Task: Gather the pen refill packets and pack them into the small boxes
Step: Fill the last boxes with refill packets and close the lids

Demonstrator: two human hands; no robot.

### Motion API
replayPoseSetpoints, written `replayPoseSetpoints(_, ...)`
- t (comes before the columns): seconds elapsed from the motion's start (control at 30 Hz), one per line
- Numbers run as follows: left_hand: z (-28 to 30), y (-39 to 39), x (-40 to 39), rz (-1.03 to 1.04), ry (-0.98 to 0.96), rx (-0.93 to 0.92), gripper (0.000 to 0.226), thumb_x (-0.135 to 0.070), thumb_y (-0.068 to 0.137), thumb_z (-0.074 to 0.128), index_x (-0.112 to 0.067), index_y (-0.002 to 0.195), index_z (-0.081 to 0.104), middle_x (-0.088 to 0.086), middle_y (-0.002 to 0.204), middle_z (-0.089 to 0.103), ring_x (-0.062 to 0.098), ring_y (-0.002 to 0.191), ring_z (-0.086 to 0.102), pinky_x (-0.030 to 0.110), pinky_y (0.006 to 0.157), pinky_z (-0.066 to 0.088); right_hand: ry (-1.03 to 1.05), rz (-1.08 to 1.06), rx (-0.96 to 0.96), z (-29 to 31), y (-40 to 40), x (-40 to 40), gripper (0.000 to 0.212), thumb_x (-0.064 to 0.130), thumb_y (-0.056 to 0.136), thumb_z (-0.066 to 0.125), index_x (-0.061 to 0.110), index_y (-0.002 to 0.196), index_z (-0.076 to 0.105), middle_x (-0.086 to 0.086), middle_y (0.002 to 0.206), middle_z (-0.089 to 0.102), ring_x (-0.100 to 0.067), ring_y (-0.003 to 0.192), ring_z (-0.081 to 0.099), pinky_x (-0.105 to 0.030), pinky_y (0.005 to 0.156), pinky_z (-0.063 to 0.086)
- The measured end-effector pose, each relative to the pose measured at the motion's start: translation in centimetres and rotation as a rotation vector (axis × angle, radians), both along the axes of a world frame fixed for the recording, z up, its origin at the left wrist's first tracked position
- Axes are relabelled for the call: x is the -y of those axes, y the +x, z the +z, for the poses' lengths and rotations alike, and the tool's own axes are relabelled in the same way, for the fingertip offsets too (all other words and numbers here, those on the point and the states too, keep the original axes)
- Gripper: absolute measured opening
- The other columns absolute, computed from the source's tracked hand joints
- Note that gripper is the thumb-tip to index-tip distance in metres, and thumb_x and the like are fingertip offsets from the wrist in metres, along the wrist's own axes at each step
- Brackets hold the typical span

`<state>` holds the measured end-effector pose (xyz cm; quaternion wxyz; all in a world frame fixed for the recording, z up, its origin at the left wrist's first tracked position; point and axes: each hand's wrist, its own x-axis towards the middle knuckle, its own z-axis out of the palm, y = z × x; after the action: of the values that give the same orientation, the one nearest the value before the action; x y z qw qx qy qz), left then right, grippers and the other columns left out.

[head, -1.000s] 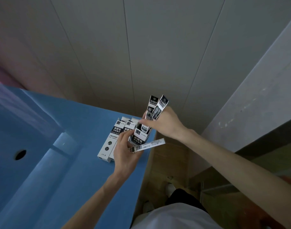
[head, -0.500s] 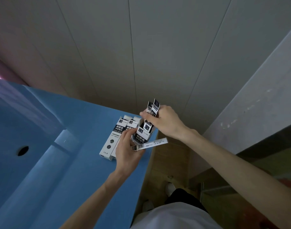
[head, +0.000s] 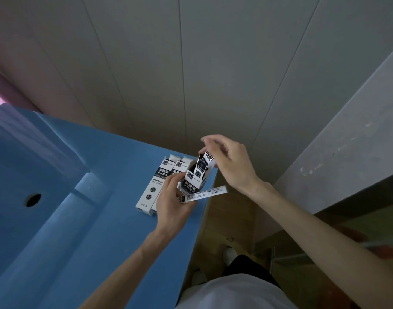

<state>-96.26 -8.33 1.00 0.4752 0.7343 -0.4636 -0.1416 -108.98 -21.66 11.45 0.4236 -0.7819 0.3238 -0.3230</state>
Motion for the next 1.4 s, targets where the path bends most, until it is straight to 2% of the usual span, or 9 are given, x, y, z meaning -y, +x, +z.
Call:
replayPoseSetpoints(0.1,-0.1,0.1,0.0,0.0,0.01,-0.005,0.068,-0.011,0.069,0.084,-0.025,0.132,0.06,-0.03,0.121,0.051,0.007,0.082,0.053,0.021,0.07,0.047,-0.11,0.011,-0.032,-0.1,-0.2,-0.4,0.024,0.036,0.103,0.06,0.018,0.109,0.076,0.012,0.087,0.074,-0.003,0.071,0.069,-0.018,0.061,0.052)
replayPoseSetpoints(0.3,0.0,-0.1,0.0,0.01,0.023,-0.006,0.068,-0.01,0.07,0.083,-0.025,0.133,0.059,-0.022,0.124,0.053,0.006,0.082,0.051,0.023,0.07,0.048,-0.201,0.031,-0.179,-1.6,0.1,-1.0,0.026,0.039,0.101,0.062,0.02,0.112,0.076,0.009,0.093,0.078,-0.009,0.076,0.073,-0.036,0.07,0.061)
replayPoseSetpoints(0.43,0.2,0.1,-0.2,0.009,0.026,-0.001,0.068,-0.012,0.072,0.085,-0.025,0.133,0.059,-0.023,0.124,0.052,0.007,0.083,0.052,0.02,0.071,0.047,-0.188,-0.016,-0.192,0.0,-0.6,-0.3,0.029,0.042,0.099,0.063,0.019,0.113,0.076,0.011,0.094,0.077,0.003,0.077,0.067,-0.021,0.066,0.052)
replayPoseSetpoints(0.6,0.3,-0.1,-0.3,0.005,0.025,0.019,0.067,-0.015,0.07,0.082,-0.026,0.132,0.059,-0.018,0.126,0.056,0.01,0.098,0.059,0.03,0.073,0.054,-0.203,0.015,-0.262,0.5,-2.1,-0.6,0.031,0.048,0.096,0.064,0.022,0.093,0.08,0.016,0.079,0.074,-0.011,0.06,0.064,-0.027,0.054,0.048)
replayPoseSetpoints(0.73,0.5,-0.5,-0.3,0.001,0.04,0.031,0.066,-0.015,0.072,0.083,-0.024,0.133,0.059,-0.019,0.127,0.055,0.008,0.107,0.059,0.034,0.077,0.057,-0.204,0.104,-0.328,1.2,-2.5,-0.9,0.022,0.041,0.096,0.068,0.026,0.104,0.08,0.018,0.091,0.077,0.005,0.071,0.067,-0.014,0.064,0.049)
replayPoseSetpoints(0.83,0.6,-0.7,-0.3,-0.025,0.054,0.022,0.064,-0.013,0.071,0.084,-0.024,0.129,0.059,-0.017,0.124,0.057,0.005,0.094,0.061,0.028,0.069,0.054,-0.132,0.113,-0.356,1.0,-2.4,-0.3,0.017,0.037,0.098,0.067,0.026,0.101,0.08,0.017,0.093,0.078,-0.001,0.081,0.071,-0.035,0.077,0.06)
replayPoseSetpoints(0.93,0.7,-0.9,-0.5,-0.042,0.078,-0.001,0.063,-0.014,0.071,0.086,-0.026,0.127,0.058,-0.019,0.109,0.062,0.007,0.075,0.062,0.027,0.06,0.052,-0.092,0.107,-0.395,0.5,-2.0,-0.2,0.015,0.036,0.097,0.069,0.026,0.097,0.081,0.014,0.087,0.078,-0.009,0.077,0.073,-0.043,0.073,0.061)
replayPoseSetpoints(1.2,0.5,-0.7,-1.0,-0.016,0.071,-0.019,0.062,-0.016,0.073,0.084,-0.034,0.124,0.053,-0.019,0.11,0.062,0.008,0.076,0.062,0.032,0.062,0.054,-0.011,0.146,-0.364,0.5,-1.5,-0.1,0.011,0.026,0.099,0.067,0.022,0.103,0.077,0.011,0.093,0.079,-0.005,0.083,0.074,-0.042,0.077,0.062)
replayPoseSetpoints(1.4,0.8,-0.8,-0.9,0.014,0.103,-0.021,0.065,-0.015,0.072,0.081,-0.044,0.119,0.047,-0.02,0.104,0.061,0.006,0.077,0.061,0.028,0.064,0.05,-0.108,0.143,-0.506,-0.6,-0.5,-1.9,0.014,0.019,0.098,0.06,0.021,0.102,0.074,0.009,0.093,0.078,-0.001,0.059,0.061,-0.029,0.06,0.047)
